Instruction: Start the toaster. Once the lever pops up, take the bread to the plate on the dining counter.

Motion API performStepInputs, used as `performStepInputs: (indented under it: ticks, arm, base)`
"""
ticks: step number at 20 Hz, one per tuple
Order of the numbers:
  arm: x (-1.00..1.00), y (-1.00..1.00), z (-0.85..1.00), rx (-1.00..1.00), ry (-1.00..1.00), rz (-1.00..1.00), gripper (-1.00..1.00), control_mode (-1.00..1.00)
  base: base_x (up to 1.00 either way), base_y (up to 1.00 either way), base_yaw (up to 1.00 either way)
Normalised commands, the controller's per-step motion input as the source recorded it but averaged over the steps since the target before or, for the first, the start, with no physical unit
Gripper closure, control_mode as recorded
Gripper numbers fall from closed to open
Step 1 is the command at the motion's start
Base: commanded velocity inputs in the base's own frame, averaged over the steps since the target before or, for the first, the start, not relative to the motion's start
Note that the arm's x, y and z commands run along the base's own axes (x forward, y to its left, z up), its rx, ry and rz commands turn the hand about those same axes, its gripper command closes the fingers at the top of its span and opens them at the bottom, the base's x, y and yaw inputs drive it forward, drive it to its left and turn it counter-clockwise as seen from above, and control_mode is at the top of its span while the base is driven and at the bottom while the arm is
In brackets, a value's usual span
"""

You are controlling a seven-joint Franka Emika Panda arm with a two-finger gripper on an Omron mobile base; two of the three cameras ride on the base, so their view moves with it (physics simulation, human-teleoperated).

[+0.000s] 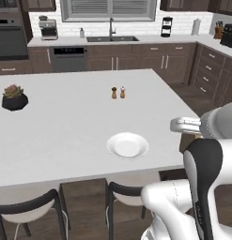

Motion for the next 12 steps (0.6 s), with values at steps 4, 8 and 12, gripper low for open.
performStepInputs:
  ticks: [4, 8, 12]
  arm:
    - [0.0, 0.0, 0.0, 0.0, 0.0, 0.0, 1.0, 1.0]
    - [0.5, 0.06, -0.07, 0.12, 0.0, 0.01, 1.0, -1.0]
    - [0.64, -0.03, -0.19, 0.27, -0.05, 0.22, 1.0, -1.0]
  base:
    - [0.86, 0.53, -0.04]
    - [0.21, 0.11, 0.0]
    - [0.0, 0.0, 0.0]
